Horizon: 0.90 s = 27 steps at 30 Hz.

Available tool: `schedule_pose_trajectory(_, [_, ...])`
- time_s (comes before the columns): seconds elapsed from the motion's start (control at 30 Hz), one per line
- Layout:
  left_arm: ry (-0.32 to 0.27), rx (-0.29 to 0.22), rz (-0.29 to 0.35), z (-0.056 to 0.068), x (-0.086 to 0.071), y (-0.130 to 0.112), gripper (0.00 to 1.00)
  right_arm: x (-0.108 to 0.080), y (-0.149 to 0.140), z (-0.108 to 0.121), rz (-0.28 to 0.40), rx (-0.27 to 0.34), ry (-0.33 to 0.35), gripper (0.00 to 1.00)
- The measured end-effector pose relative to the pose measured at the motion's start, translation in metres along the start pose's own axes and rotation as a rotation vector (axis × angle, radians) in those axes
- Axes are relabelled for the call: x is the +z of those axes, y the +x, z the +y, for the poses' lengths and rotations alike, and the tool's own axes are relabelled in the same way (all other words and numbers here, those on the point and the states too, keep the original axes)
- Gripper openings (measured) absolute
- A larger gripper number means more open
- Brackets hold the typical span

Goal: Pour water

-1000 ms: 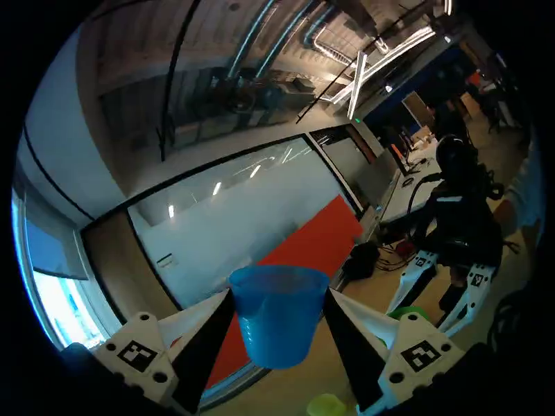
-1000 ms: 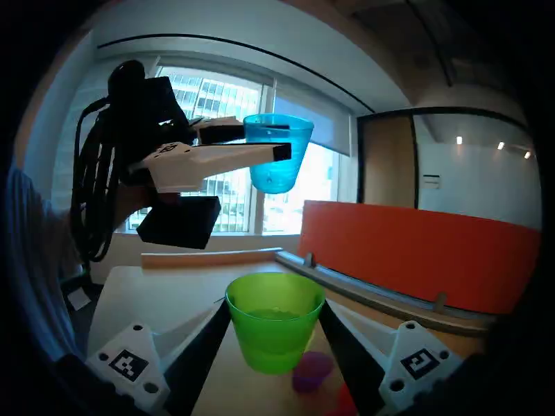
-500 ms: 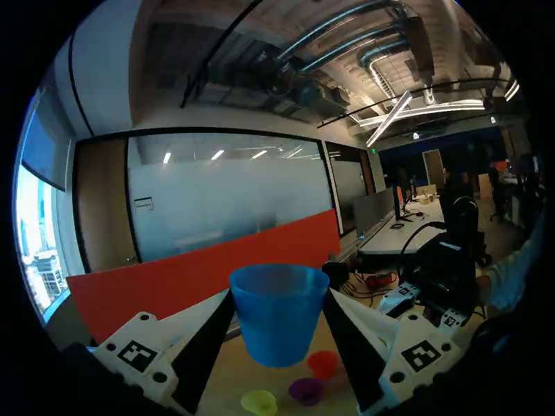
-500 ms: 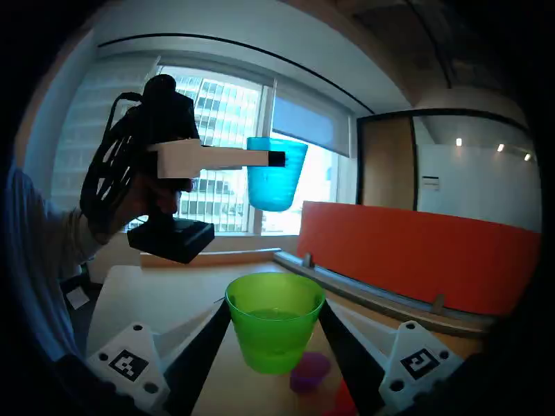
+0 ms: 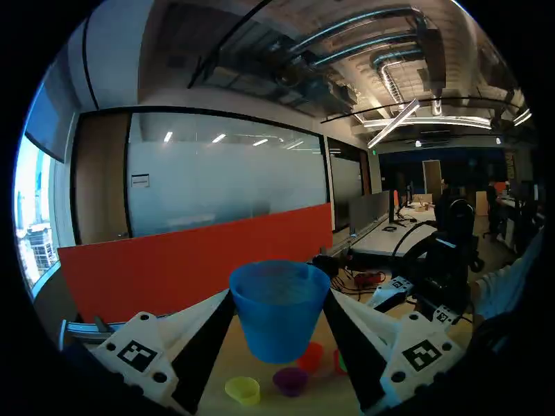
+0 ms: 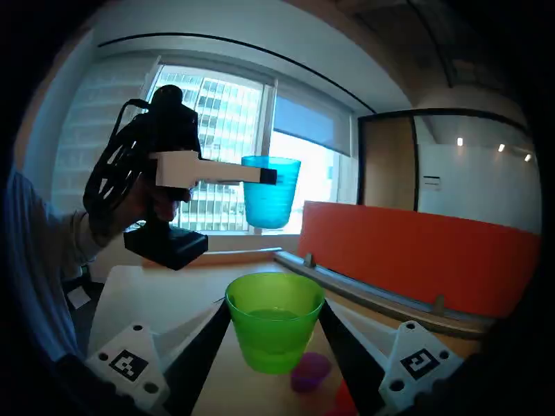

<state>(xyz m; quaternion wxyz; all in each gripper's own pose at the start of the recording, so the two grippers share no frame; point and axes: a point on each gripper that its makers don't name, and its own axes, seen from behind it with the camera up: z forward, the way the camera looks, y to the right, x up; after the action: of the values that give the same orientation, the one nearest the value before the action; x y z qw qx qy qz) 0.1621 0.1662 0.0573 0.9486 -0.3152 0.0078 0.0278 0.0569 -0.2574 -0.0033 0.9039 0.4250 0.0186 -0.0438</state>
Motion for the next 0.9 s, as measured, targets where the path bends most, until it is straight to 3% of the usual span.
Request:
schedule_pose_trajectory(0.27, [-0.003, -0.010, -0.034, -0.001, -0.008, -0.023, 0.87, -0.005, 0.003, -0.001, -0.017, 0.023, 0.015, 0.90])
schedule_pose_trajectory(0.57, [-0.009, -0.048, -0.085, -0.002, -0.019, -0.061, 0.87, -0.025, -0.007, 0.007, -0.087, 0.046, 0.024, 0.91])
schedule_pose_trajectory(0.9, [-0.034, -0.063, -0.165, 0.011, -0.029, -0.115, 0.87, -0.054, -0.030, 0.013, -0.177, 0.053, 0.019, 0.91])
